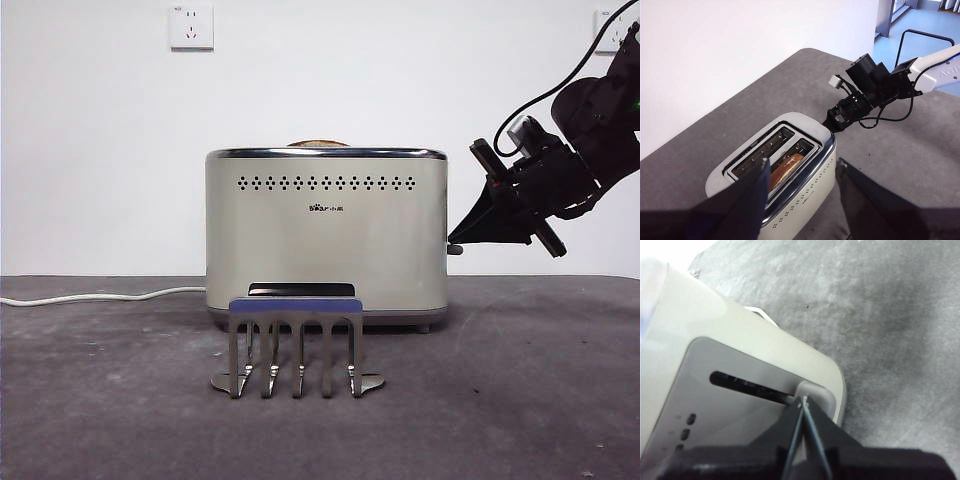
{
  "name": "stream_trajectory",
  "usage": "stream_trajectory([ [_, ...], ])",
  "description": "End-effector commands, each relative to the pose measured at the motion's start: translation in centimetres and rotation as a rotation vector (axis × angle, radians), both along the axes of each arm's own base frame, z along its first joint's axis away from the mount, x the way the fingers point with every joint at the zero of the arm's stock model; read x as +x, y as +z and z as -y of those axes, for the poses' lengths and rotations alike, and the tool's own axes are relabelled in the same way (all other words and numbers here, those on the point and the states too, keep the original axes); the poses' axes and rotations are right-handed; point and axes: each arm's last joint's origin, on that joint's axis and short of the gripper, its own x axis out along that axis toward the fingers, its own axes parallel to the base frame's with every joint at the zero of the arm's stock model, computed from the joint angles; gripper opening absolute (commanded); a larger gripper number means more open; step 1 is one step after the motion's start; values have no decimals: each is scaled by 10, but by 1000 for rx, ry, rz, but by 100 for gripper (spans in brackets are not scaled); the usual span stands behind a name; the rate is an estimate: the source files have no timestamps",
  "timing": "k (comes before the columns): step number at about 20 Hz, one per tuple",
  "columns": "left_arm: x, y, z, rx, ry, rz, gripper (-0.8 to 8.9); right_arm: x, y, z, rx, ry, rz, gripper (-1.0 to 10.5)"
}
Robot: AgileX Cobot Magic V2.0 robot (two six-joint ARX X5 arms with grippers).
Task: Pick up a slice of bread from the rack,put the bread on the toaster,press the button
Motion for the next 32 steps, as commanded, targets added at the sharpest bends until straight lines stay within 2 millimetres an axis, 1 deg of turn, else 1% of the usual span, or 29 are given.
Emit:
stream_trajectory([
  [1,0,-1,1,-10,0,-10,225,-4,-27,-3,-26,-2,-98,-13],
  [15,0,-1,1,-9,0,-9,225,-3,-27,-3,-25,-2,-93,-13],
  [17,0,-1,1,-9,0,-10,225,-2,-21,-3,0,-12,-76,-12],
  [19,0,-1,1,-8,0,-13,224,-2,-4,-2,10,-24,-27,-12],
  [20,0,-1,1,-6,1,-16,224,-4,8,-1,12,-27,9,-12],
  [23,0,-2,0,-1,1,-21,223,-16,53,3,14,-39,119,-12],
  [25,0,-2,0,-1,1,-21,220,-31,86,8,16,-50,178,-12],
  [28,-1,-3,0,7,1,-35,220,-69,132,10,-11,-33,218,-12],
  [30,-2,-5,-1,20,1,-56,220,-102,157,10,-51,-1,221,-12],
  [32,-3,-8,-1,35,1,-82,220,-137,176,9,-94,43,222,-12],
])
